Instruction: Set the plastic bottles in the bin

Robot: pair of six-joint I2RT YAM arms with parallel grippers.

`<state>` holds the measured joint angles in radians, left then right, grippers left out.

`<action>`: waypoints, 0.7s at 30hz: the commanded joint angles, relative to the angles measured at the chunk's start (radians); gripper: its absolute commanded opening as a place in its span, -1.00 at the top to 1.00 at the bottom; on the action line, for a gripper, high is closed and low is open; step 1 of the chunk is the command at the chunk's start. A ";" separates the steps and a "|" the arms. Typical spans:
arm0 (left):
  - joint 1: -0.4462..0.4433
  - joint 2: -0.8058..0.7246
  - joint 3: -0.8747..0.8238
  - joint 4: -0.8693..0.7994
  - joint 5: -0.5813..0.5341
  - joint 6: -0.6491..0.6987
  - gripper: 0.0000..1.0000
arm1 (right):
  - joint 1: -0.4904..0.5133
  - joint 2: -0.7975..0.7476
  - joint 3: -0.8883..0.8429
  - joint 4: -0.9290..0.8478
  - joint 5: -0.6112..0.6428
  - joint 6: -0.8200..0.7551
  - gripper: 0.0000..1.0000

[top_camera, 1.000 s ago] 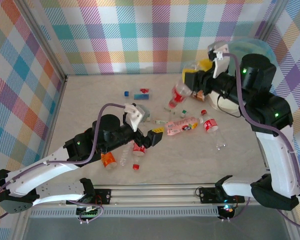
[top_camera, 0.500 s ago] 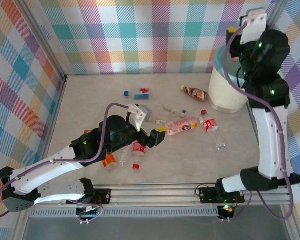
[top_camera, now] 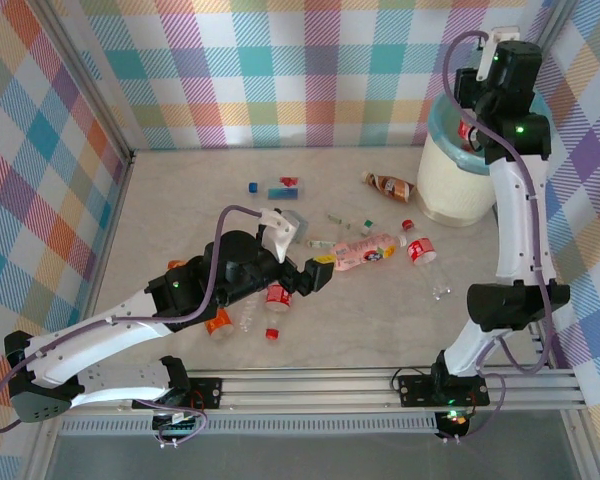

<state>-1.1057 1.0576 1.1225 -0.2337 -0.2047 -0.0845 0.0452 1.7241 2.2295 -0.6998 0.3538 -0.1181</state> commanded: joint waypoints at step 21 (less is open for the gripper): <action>-0.009 0.050 0.028 -0.018 -0.023 0.023 -0.89 | -0.008 0.026 0.032 -0.049 -0.010 0.078 -0.41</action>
<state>-1.1057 1.1145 1.1229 -0.2619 -0.2287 -0.0811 0.0387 1.7462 2.2295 -0.7467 0.3542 -0.0589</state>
